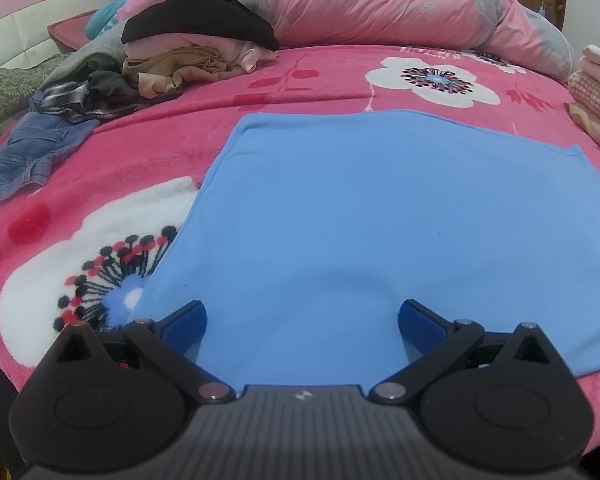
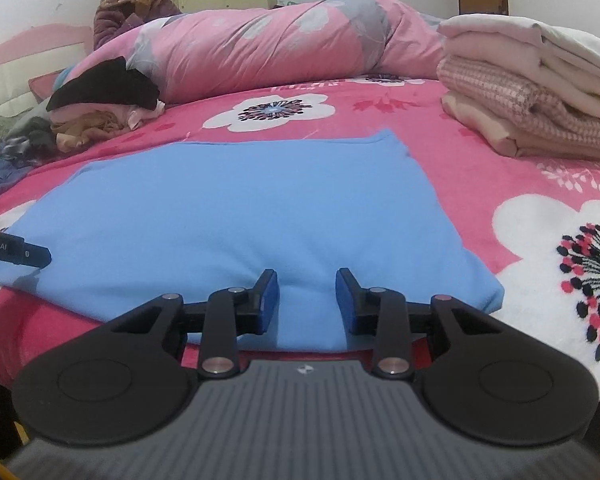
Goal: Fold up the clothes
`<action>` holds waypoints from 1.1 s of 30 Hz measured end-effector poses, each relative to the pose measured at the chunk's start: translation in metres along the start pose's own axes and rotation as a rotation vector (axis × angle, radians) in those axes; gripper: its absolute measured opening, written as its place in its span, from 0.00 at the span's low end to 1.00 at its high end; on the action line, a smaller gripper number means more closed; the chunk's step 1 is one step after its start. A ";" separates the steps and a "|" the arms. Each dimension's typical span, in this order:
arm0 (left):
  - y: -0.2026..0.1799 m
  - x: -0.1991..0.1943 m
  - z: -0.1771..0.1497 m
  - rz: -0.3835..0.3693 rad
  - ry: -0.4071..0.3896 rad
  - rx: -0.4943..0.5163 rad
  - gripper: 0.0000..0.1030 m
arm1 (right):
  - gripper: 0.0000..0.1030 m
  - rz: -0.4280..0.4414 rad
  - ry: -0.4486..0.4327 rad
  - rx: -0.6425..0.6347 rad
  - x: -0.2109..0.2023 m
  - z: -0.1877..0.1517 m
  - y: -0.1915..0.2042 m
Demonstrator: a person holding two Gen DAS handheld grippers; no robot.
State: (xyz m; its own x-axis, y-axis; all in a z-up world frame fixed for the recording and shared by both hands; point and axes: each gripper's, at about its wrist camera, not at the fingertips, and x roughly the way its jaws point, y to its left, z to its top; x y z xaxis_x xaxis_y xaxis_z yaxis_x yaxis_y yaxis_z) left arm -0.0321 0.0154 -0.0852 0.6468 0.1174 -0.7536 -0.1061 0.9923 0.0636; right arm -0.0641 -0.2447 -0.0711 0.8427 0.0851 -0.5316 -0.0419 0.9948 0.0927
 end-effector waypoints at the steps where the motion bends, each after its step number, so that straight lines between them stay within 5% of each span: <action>1: 0.000 0.000 0.000 0.000 0.000 0.001 1.00 | 0.30 -0.002 0.000 0.002 0.000 0.000 0.000; 13: 0.002 0.000 -0.003 -0.008 -0.017 0.007 1.00 | 0.31 -0.013 -0.002 0.003 -0.001 -0.001 0.003; 33: 0.032 0.001 -0.031 -0.161 -0.192 -0.026 1.00 | 0.35 -0.041 -0.028 -0.029 0.002 -0.005 0.008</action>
State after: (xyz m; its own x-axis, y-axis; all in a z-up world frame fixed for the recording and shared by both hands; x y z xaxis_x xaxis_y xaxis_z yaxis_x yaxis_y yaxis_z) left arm -0.0581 0.0459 -0.1036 0.7881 -0.0347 -0.6145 -0.0074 0.9978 -0.0658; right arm -0.0659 -0.2366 -0.0755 0.8588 0.0428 -0.5105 -0.0222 0.9987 0.0464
